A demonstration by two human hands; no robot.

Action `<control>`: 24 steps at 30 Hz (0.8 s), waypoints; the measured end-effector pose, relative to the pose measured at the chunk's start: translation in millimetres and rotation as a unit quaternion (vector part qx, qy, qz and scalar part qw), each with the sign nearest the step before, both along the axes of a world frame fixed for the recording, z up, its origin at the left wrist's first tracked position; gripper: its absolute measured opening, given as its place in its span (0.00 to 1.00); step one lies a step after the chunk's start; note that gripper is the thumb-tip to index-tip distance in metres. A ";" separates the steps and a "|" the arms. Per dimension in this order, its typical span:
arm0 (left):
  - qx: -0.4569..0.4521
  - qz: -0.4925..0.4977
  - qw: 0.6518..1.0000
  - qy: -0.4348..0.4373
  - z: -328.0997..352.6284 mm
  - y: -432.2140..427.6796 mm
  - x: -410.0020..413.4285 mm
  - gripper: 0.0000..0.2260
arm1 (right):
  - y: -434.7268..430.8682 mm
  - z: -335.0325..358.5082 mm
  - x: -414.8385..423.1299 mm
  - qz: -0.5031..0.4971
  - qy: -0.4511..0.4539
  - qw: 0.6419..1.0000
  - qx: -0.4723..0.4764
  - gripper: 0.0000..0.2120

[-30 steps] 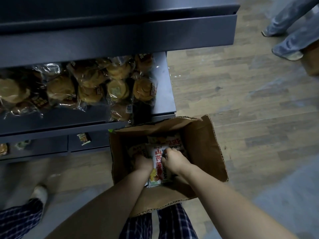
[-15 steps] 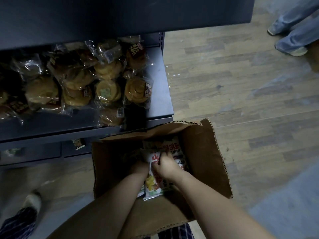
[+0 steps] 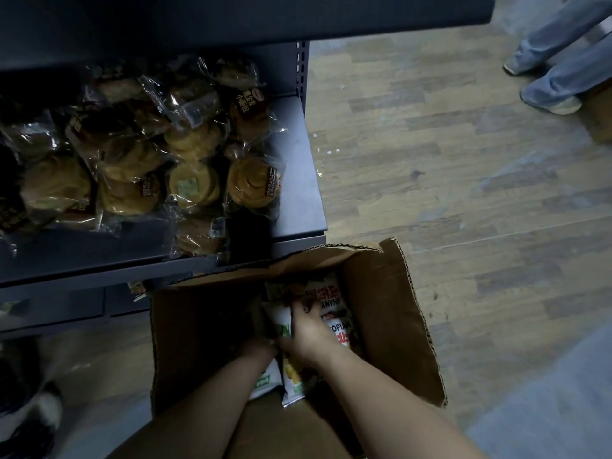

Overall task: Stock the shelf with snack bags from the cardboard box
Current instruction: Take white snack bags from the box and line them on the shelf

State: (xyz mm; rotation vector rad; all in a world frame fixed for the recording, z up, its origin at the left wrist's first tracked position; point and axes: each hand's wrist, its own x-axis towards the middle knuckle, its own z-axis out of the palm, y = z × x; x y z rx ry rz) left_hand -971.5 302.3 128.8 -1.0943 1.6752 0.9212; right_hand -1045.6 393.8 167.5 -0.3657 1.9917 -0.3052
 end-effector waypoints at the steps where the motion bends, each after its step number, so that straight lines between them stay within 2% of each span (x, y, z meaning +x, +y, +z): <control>1: 0.006 0.014 1.000 -0.003 -2.7 -0.1 1.1 0.18 | -0.7 -0.6 -0.1 -0.001 0.003 1.000 0.001 0.32; 4: -0.013 0.023 1.000 -0.017 -4.2 1.8 2.8 0.20 | -2.9 -3.7 0.6 -0.025 0.003 1.000 0.002 0.28; 7: -0.091 0.025 0.995 -0.020 -1.1 4.8 4.4 0.22 | -1.8 -5.6 -1.6 -0.069 -0.016 0.998 0.003 0.29; 12: -0.134 0.099 0.986 0.007 17.8 5.8 1.7 0.17 | 0.1 3.7 -9.4 -0.161 -0.038 0.986 0.029 0.31; 14: -0.129 0.176 0.975 0.030 29.6 7.0 -0.5 0.15 | -1.6 10.5 -11.8 -0.215 -0.051 0.975 0.020 0.29; 16: -0.099 0.260 0.959 0.048 43.3 7.0 -2.5 0.11 | -2.5 20.0 -13.6 -0.274 -0.066 0.959 -0.010 0.23; 18: -0.057 0.325 0.942 0.067 63.4 8.0 -5.2 0.07 | -2.1 31.7 -14.8 -0.319 -0.076 0.944 -0.033 0.22; 21: 0.016 0.361 0.924 0.121 94.0 12.4 -2.9 0.21 | 2.8 59.3 -17.0 -0.360 -0.122 0.921 -0.081 0.29; 24: 0.147 0.403 0.887 0.169 122.0 12.8 0.2 0.24 | 14.0 86.5 -19.8 -0.378 -0.173 0.902 -0.114 0.26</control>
